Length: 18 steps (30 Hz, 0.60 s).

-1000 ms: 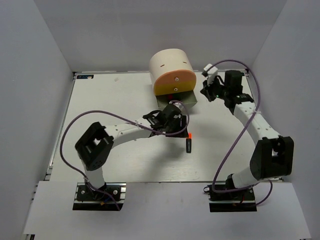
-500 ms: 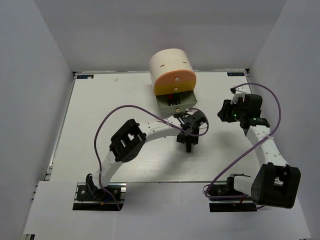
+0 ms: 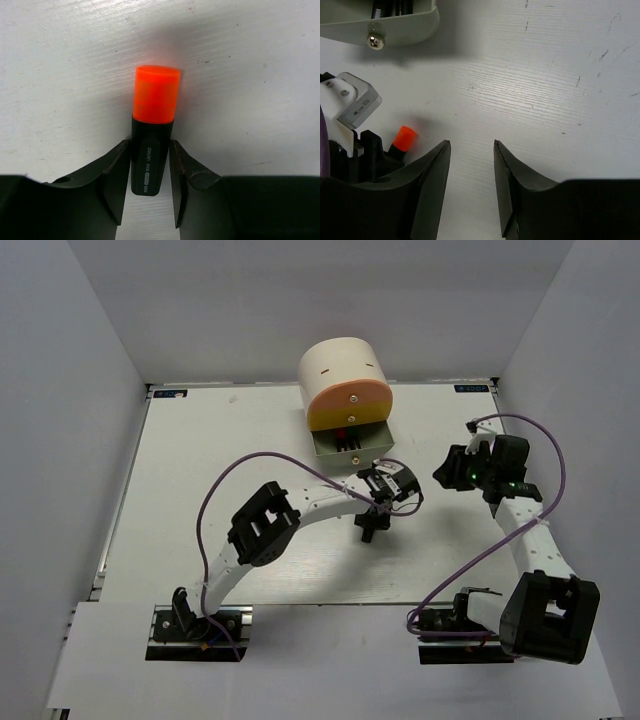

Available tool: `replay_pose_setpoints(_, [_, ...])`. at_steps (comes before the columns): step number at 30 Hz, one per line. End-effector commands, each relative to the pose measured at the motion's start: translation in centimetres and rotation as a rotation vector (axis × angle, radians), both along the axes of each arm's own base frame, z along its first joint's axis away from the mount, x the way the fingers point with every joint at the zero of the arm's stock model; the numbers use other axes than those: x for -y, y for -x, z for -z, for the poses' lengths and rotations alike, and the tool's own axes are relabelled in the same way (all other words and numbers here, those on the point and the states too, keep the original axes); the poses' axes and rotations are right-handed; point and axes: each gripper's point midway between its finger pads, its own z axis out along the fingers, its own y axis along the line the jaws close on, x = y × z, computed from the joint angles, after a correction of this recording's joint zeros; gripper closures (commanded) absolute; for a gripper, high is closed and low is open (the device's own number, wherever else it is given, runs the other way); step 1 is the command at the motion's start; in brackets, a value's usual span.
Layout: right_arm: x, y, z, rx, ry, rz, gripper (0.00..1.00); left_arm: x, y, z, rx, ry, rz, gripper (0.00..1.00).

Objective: Sort the stationery into containers
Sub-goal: Pick up the pen from the center of the board.

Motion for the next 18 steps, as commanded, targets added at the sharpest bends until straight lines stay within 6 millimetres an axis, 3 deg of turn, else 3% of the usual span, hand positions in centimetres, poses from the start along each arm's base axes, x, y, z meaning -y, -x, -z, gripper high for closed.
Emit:
replay_pose_setpoints(1, [-0.2,0.1,-1.0,0.044,-0.028,-0.008,0.54,-4.2,1.6,3.4,-0.034,-0.222,0.011,0.54])
replay_pose_setpoints(4, [-0.1,0.3,-1.0,0.046,-0.03,-0.01,0.52,-6.6,2.2,4.4,-0.037,-0.3,0.009,0.69])
replay_pose_setpoints(9, [-0.3,1.1,0.0,0.029,-0.021,-0.04,0.42,-6.3,1.6,1.8,0.035,-0.215,0.064,0.9])
replay_pose_setpoints(10, [-0.5,1.5,0.5,0.015,-0.026,-0.048,0.33,-6.1,1.0,-0.1,0.078,-0.189,0.098,0.94])
replay_pose_setpoints(12, [-0.8,1.8,0.9,0.011,-0.03,-0.077,0.3,-5.7,-0.5,-1.6,0.145,-0.136,0.124,0.97])
replay_pose_setpoints(18, [-1.7,3.1,2.0,-0.003,-0.041,-0.154,0.42,-4.3,-4.9,-9.2,0.394,-0.073,0.379,1.0])
